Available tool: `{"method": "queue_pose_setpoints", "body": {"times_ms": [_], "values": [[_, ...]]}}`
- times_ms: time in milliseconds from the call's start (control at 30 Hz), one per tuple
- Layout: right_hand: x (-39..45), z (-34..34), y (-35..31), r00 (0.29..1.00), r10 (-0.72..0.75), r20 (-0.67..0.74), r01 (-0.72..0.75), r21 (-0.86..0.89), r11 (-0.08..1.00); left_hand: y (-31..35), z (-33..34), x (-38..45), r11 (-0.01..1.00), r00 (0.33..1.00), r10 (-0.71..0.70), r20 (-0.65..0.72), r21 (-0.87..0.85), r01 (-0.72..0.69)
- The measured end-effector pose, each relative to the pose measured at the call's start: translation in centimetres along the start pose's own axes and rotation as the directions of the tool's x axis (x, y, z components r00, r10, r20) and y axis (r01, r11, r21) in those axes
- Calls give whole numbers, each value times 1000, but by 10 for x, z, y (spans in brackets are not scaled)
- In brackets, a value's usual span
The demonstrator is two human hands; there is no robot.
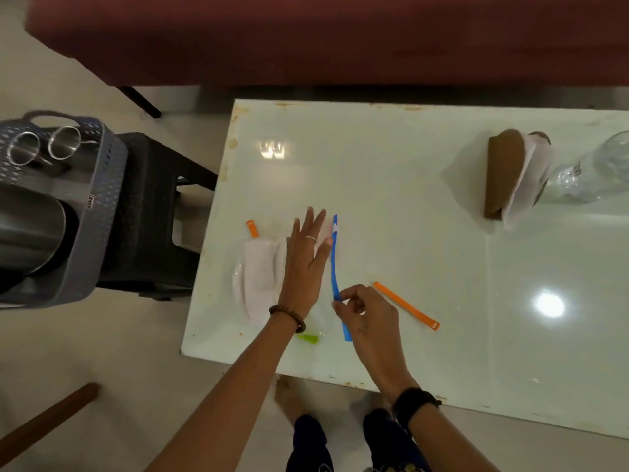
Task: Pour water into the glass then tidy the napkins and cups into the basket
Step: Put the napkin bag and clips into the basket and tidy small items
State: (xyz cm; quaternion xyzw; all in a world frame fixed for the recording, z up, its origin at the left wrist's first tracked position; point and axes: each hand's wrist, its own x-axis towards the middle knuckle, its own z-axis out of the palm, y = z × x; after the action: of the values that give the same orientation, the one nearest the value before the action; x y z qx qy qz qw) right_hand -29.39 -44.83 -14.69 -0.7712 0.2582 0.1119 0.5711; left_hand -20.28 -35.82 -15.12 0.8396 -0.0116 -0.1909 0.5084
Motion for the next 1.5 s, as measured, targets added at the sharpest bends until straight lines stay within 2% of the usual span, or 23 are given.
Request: {"method": "queue_pose_setpoints", "body": {"times_ms": [100,200,333,400,533,633,867,933,1067,1200,1300,1433,1500], "values": [[-9,-1,-16,993,-113,37,112,13,994,11,-27,12,989,997,-72,-2,-131,71],[-16,7,-28,992,-121,46,120,20,993,16,-57,14,972,997,-73,-13,-227,68],[-10,26,-60,991,-123,-49,129,136,982,18,-93,3,986,1000,9,15,-166,-7],[-1,36,-84,980,-176,-97,193,207,959,18,-105,-5,989,999,39,11,-145,-37],[2,57,-117,942,-309,-130,331,216,919,18,-127,-21,984,994,30,-109,-169,-49],[-7,67,-123,926,-356,-126,373,157,914,23,-139,-30,974,982,28,-187,-215,-69],[-42,55,-108,921,-378,-90,383,49,922,35,-186,-19,916,922,6,-388,-367,-160],[-50,50,-103,919,-388,-71,391,26,920,35,-197,-14,910,912,3,-409,-376,-172],[-50,47,-103,916,-401,-23,401,98,911,34,-208,-14,889,945,-32,-327,-441,-123],[-31,52,-101,952,-264,154,239,165,957,38,-229,-14,789,959,-142,-247,-612,-41],[-12,70,-95,953,-222,206,210,78,975,41,-246,-12,729,966,-189,-179,-684,16],[11,102,-99,952,-206,228,215,-14,976,27,-262,-15,696,947,-212,-240,-717,-26],[20,114,-111,932,-271,239,286,-30,958,14,-268,-19,692,911,-262,-319,-720,-53]]}}
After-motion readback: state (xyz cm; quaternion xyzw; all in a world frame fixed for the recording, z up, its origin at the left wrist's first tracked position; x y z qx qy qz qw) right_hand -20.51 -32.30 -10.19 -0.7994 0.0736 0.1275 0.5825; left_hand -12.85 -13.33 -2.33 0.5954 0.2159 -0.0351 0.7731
